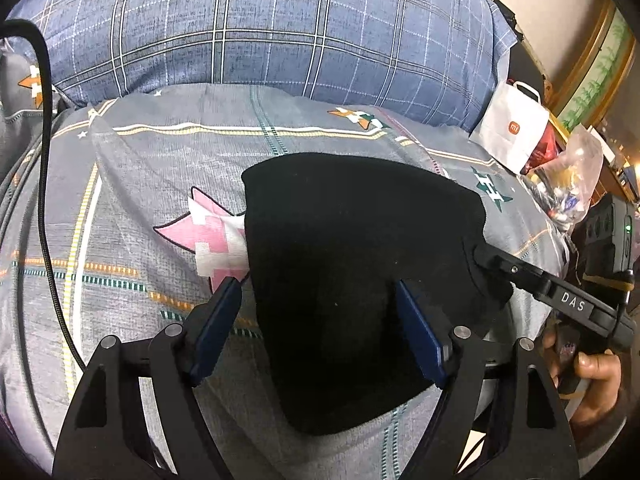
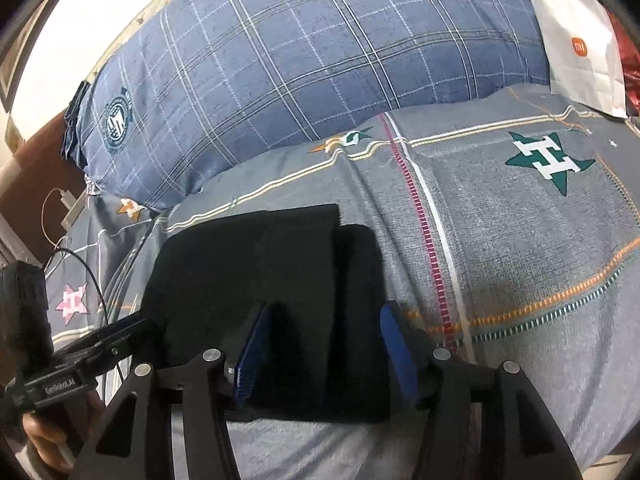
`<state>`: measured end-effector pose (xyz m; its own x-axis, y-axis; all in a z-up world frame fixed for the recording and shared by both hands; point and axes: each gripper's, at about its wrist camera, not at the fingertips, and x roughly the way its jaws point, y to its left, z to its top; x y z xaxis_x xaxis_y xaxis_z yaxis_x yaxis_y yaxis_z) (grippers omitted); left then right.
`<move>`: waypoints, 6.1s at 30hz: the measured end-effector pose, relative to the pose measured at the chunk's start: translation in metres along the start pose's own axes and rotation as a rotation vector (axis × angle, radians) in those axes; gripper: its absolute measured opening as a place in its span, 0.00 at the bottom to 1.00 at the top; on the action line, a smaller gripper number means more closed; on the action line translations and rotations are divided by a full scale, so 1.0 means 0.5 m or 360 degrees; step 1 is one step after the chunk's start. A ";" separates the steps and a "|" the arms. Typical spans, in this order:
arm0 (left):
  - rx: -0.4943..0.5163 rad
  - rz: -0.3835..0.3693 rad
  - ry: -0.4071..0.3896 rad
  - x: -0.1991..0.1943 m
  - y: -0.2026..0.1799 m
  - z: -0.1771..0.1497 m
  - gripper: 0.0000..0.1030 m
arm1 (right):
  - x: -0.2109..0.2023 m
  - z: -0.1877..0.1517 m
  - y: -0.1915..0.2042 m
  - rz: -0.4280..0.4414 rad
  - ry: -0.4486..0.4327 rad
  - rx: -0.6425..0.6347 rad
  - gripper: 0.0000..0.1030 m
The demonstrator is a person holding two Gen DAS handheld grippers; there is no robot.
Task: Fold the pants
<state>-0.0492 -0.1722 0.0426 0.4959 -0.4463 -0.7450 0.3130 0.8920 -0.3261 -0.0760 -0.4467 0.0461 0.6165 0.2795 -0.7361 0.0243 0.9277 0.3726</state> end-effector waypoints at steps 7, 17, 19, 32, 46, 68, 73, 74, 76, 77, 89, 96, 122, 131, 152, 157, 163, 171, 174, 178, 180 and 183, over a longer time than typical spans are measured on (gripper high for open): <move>-0.0006 -0.0019 0.0013 0.016 0.003 0.010 0.77 | 0.024 0.007 -0.019 0.0104 0.0034 0.0063 0.61; -0.0024 -0.0030 0.0026 0.034 0.006 0.013 0.83 | 0.044 0.012 -0.026 0.0211 0.0047 0.0121 0.68; -0.0031 -0.0034 0.0029 0.038 0.007 0.013 0.84 | 0.046 0.011 -0.020 0.0206 0.0044 0.0104 0.70; 0.0030 -0.0108 0.0004 -0.006 -0.009 0.013 0.74 | -0.029 0.006 0.089 0.0067 -0.0120 -0.0245 0.42; 0.0031 0.0084 -0.0205 -0.157 0.100 0.140 0.74 | 0.000 0.110 0.285 0.0256 -0.0222 -0.0403 0.42; -0.0051 0.0364 -0.0056 -0.023 0.261 0.175 0.76 | 0.197 0.142 0.304 0.0016 -0.0015 -0.0489 0.48; -0.0020 0.0383 -0.0128 -0.066 0.228 0.172 0.76 | 0.141 0.129 0.346 0.0067 -0.0095 -0.0569 0.49; -0.0009 0.0387 -0.0129 -0.067 0.221 0.172 0.76 | 0.136 0.123 0.361 0.0076 -0.0093 -0.0609 0.49; 0.0019 0.0414 -0.0132 -0.064 0.212 0.172 0.76 | 0.131 0.114 0.375 0.0091 -0.0095 -0.0645 0.48; 0.0025 0.0421 -0.0134 -0.063 0.208 0.170 0.76 | 0.131 0.109 0.383 0.0107 -0.0086 -0.0661 0.49; 0.0036 0.0545 -0.0024 0.033 0.226 0.209 0.76 | 0.207 0.102 0.362 0.0074 0.0061 -0.0592 0.34; -0.0025 0.0518 -0.0001 0.054 0.244 0.217 0.81 | 0.242 0.081 0.363 0.0013 0.0070 -0.0611 0.34; -0.0017 0.0629 -0.0330 -0.152 0.160 0.080 0.80 | 0.072 0.049 0.381 0.0041 -0.0104 -0.0489 0.45; -0.0020 0.0696 -0.0392 -0.201 0.148 0.054 0.81 | 0.046 0.029 0.400 0.0045 -0.0134 -0.0517 0.47; 0.0027 0.0734 -0.0398 -0.215 0.120 0.030 0.81 | 0.023 0.013 0.399 0.0039 -0.0136 -0.0514 0.47; 0.0019 0.0721 -0.0390 -0.209 0.124 0.030 0.81 | 0.029 0.014 0.398 0.0038 -0.0128 -0.0510 0.47; 0.0015 0.0717 -0.0386 -0.205 0.126 0.029 0.81 | 0.037 0.012 0.399 0.0037 -0.0116 -0.0511 0.47; 0.0014 0.0711 -0.0372 -0.197 0.127 0.031 0.81 | 0.048 0.014 0.394 0.0036 -0.0092 -0.0508 0.47; 0.0011 0.0709 -0.0366 -0.194 0.129 0.032 0.81 | 0.050 0.012 0.396 0.0034 -0.0087 -0.0507 0.47; 0.0011 0.0708 -0.0353 -0.189 0.130 0.032 0.81 | 0.054 0.009 0.400 0.0033 -0.0078 -0.0511 0.47; 0.0016 0.0709 -0.0351 -0.188 0.129 0.033 0.81 | 0.056 0.009 0.400 0.0033 -0.0075 -0.0514 0.47; 0.0019 0.0709 -0.0350 -0.187 0.131 0.034 0.81 | 0.058 0.012 0.399 0.0038 -0.0075 -0.0513 0.47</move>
<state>-0.0612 -0.0735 0.1010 0.7422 -0.0273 -0.6696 0.0403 0.9992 0.0040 -0.0487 -0.2550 0.1026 0.6497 0.2973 -0.6997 -0.2363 0.9537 0.1859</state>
